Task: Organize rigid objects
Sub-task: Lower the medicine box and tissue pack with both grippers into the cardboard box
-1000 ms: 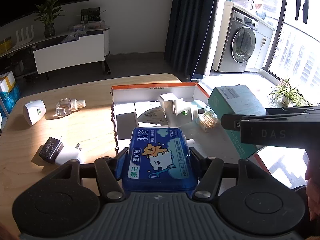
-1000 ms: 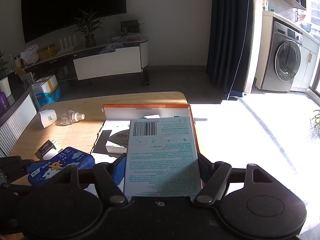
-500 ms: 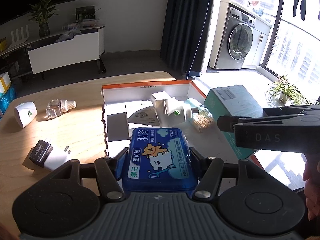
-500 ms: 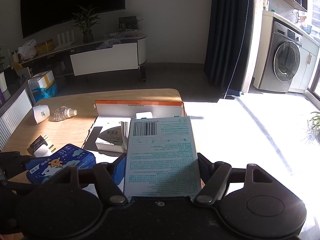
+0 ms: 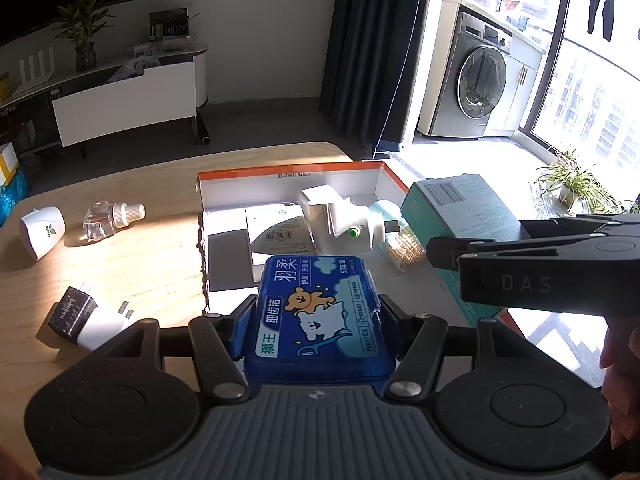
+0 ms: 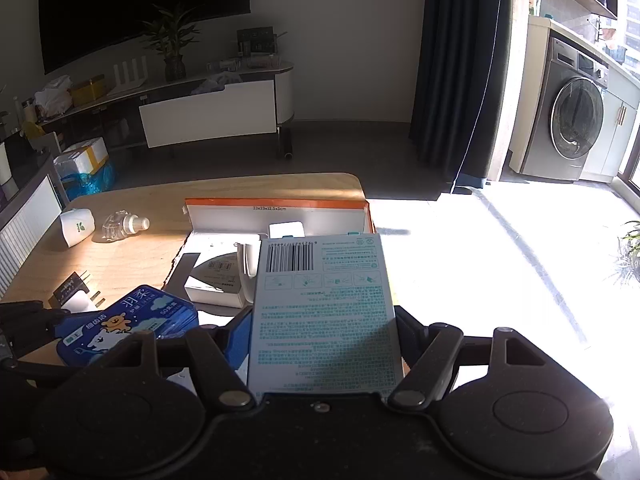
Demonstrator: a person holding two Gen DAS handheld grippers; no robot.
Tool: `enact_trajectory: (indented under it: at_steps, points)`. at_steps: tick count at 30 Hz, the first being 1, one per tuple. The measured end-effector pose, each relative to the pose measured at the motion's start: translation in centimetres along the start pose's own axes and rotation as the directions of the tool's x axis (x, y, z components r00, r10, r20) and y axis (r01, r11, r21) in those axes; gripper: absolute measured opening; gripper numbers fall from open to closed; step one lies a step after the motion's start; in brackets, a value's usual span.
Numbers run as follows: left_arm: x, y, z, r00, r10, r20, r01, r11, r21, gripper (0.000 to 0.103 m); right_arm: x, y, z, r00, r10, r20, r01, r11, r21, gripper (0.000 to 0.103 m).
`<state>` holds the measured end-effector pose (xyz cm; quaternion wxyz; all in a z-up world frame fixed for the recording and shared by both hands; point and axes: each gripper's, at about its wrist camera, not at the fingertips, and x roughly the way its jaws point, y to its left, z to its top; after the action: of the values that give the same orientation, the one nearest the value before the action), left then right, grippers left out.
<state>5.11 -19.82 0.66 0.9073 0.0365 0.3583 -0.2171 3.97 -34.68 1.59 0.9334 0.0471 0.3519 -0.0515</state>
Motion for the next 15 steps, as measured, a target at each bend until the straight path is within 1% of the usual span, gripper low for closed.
enact_trajectory:
  at_steps: [15]
  points:
    - [0.6,-0.3,1.4,1.0,-0.004,0.003,0.004,1.0,-0.004,0.063,0.5,-0.2,1.2,1.0,0.009,0.001,-0.009,1.0,0.002,0.085]
